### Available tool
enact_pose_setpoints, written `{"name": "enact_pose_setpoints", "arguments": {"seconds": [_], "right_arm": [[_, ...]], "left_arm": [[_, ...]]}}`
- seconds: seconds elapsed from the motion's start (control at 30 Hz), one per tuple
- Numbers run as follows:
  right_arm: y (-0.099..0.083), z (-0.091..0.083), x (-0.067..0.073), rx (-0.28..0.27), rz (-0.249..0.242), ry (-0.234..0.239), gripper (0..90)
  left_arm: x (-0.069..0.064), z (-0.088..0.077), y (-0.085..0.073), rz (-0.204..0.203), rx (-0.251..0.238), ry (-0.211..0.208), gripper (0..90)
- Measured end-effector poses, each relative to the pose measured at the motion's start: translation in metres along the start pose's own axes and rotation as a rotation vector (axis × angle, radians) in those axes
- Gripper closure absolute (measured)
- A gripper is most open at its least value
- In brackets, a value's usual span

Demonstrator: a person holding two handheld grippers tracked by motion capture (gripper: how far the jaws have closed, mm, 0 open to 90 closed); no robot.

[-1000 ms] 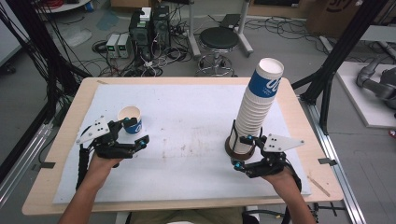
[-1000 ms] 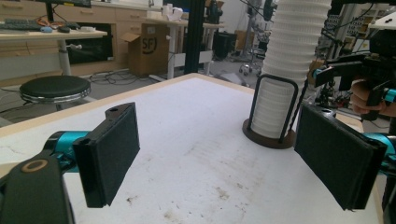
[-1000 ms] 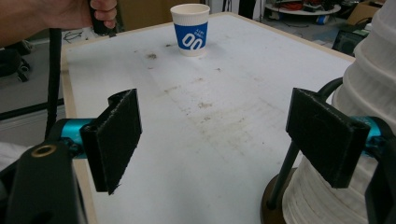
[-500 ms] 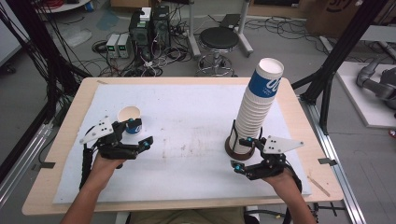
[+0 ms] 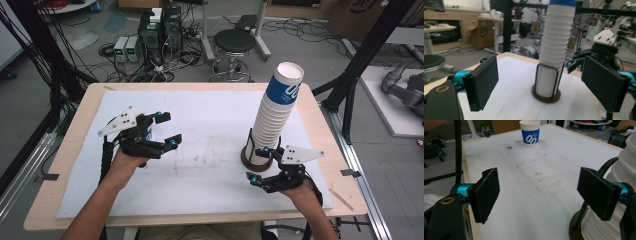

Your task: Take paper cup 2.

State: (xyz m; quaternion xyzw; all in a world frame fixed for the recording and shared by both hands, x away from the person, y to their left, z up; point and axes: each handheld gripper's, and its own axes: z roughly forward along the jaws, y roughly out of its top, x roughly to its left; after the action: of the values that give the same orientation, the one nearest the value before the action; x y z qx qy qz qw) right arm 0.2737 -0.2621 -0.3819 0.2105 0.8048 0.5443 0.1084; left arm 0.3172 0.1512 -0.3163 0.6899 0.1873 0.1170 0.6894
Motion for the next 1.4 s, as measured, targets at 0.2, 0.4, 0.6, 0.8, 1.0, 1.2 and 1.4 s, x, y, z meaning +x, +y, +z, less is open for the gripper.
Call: {"name": "enact_pose_setpoints", "arguments": {"seconds": [0.2,0.4,0.6,0.8,1.0,1.2,1.4], "right_arm": [[0.0,-0.001,0.0,-0.005,-0.003,-0.003,18.6],[-0.002,-0.001,-0.001,-0.003,0.0,-0.001,18.6],[-0.002,-0.002,-0.002,-0.003,0.0,0.003,18.6],[-0.002,-0.001,-0.001,0.002,-0.003,0.006,18.6],[-0.002,-0.003,-0.001,-0.004,-0.002,0.006,18.6],[-0.001,-0.003,0.0,-0.004,-0.002,0.01,18.6],[-0.001,-0.003,0.0,-0.004,-0.001,0.011,18.6]], "left_arm": [[-0.009,0.036,0.033,0.027,0.02,-0.088,14.3],[-0.006,0.063,0.05,0.024,0.039,-0.119,14.3],[-0.007,0.083,0.067,0.016,0.041,-0.143,14.4],[-0.01,0.109,0.087,0.024,0.058,-0.176,14.4],[-0.01,0.129,0.099,0.038,0.083,-0.188,14.4],[-0.012,0.145,0.104,0.045,0.091,-0.193,14.5],[-0.015,0.164,0.108,0.046,0.12,-0.209,14.5]]}}
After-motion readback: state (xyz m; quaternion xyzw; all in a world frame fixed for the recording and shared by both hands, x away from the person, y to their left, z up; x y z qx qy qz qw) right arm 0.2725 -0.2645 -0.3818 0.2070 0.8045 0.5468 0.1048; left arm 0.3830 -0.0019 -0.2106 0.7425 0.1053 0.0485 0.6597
